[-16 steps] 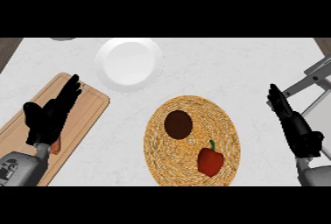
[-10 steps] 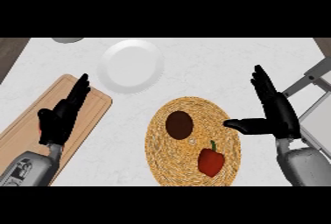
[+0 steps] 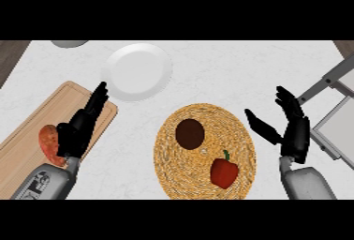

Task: Pick the cupcake from the placemat and place it in the tiered shelf

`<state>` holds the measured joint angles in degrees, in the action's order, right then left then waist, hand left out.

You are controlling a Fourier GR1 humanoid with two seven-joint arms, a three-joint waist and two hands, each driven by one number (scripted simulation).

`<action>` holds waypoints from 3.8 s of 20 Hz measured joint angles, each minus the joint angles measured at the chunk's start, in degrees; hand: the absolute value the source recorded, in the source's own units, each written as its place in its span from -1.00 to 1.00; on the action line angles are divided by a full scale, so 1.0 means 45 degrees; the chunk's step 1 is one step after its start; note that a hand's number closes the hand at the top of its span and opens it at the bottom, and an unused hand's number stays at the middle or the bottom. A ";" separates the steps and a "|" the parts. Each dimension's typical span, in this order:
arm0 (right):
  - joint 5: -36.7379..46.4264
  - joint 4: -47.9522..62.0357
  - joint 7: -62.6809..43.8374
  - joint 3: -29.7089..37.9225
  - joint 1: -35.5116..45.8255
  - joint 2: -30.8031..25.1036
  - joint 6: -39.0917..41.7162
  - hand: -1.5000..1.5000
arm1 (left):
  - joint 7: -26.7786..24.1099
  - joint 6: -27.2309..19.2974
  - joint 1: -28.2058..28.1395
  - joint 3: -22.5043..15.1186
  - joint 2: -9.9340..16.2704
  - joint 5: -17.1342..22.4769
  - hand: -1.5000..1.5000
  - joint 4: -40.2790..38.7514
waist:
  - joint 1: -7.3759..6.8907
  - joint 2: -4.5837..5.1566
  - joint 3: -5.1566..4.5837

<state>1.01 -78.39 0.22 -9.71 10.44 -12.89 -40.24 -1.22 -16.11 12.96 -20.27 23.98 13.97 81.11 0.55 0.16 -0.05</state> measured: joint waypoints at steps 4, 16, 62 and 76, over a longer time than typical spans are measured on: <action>-0.0204 -0.0606 0.1846 0.0051 -0.0758 0.1348 -0.0779 -1.00 | 0.0071 -0.0068 0.0052 -0.0048 -0.0399 -0.0283 0.00 -0.0063 | -0.0029 -0.0028 0.0014; 0.2110 -0.3517 -0.4150 -0.2618 0.0165 -0.1139 0.1997 -1.00 | 0.0227 0.0121 0.0057 0.0113 -0.0777 -0.0786 0.00 -0.0006 | -0.0092 -0.0094 -0.0019; 0.8317 -0.3902 -1.4516 -0.5193 0.4519 0.2386 0.9838 -1.00 | 0.0467 0.1068 -0.0359 0.1188 -0.1949 -0.2120 0.00 0.0185 | -0.0137 -0.0058 0.0005; 0.8952 -0.2828 -1.4233 -0.5143 0.4039 0.2708 1.0094 -1.00 | 0.0380 0.1546 -0.0623 0.1695 -0.2223 -0.2536 0.00 0.0291 | -0.0154 -0.0039 0.0008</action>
<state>41.30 -91.11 -63.83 -32.85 28.61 -0.71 5.18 0.49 -9.15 10.16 -12.65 13.98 2.56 82.42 -0.15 -0.02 -0.02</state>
